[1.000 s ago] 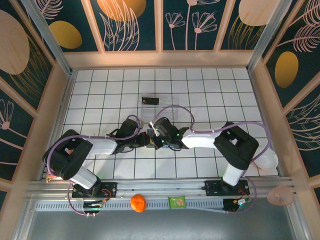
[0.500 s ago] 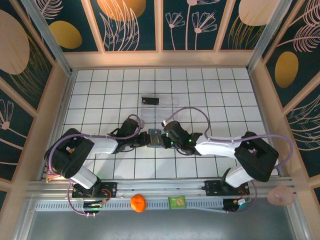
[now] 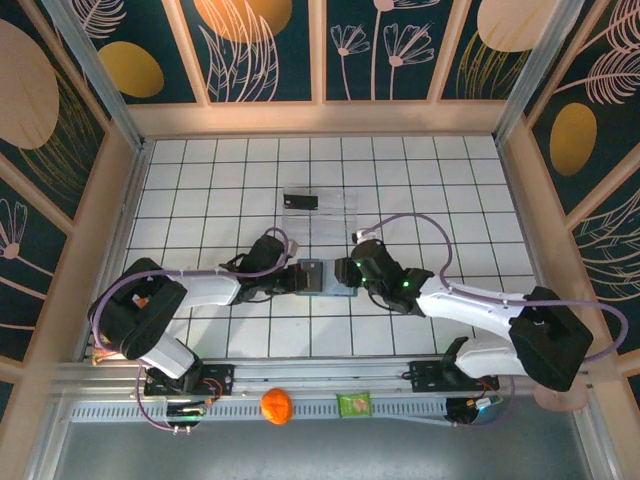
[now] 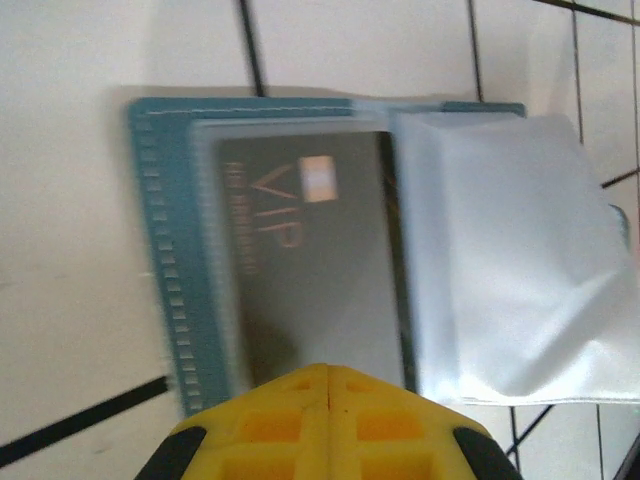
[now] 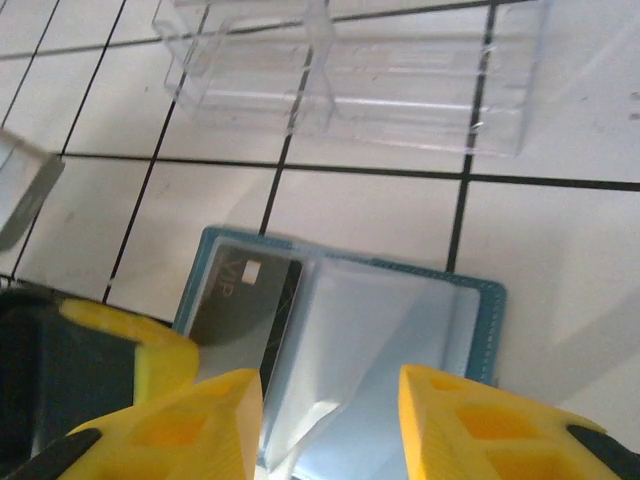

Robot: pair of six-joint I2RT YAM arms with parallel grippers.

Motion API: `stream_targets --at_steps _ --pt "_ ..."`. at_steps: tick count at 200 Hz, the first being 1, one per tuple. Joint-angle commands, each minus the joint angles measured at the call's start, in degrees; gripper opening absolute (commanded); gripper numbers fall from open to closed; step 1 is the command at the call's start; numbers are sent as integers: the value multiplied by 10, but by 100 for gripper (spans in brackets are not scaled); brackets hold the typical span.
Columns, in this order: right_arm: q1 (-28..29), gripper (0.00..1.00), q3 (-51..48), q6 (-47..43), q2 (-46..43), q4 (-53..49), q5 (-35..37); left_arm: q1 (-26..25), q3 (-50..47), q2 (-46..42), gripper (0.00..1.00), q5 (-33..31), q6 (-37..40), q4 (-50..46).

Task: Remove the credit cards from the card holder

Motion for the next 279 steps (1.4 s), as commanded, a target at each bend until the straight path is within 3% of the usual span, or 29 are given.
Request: stream_targets --at_steps 1,32,70,157,211,241,279 --pt "-17 35 -9 6 -26 -13 -7 -23 37 10 7 1 19 -26" --pt "-41 23 26 -35 -1 3 -173 -27 50 2 9 -22 26 -38" --pt "-38 15 77 -35 78 -6 -262 -26 38 -20 12 -72 30 -53" --pt "-40 4 24 13 157 -33 -206 -3 2 -46 14 -96 26 -19" --pt "-38 6 60 -1 131 -63 -160 5 -18 -90 24 -92 40 -7" --pt "-44 10 96 -17 115 -62 -215 6 -26 -107 30 -87 48 8" --pt "-74 12 111 26 180 3 -329 5 -28 -75 27 -78 40 35"
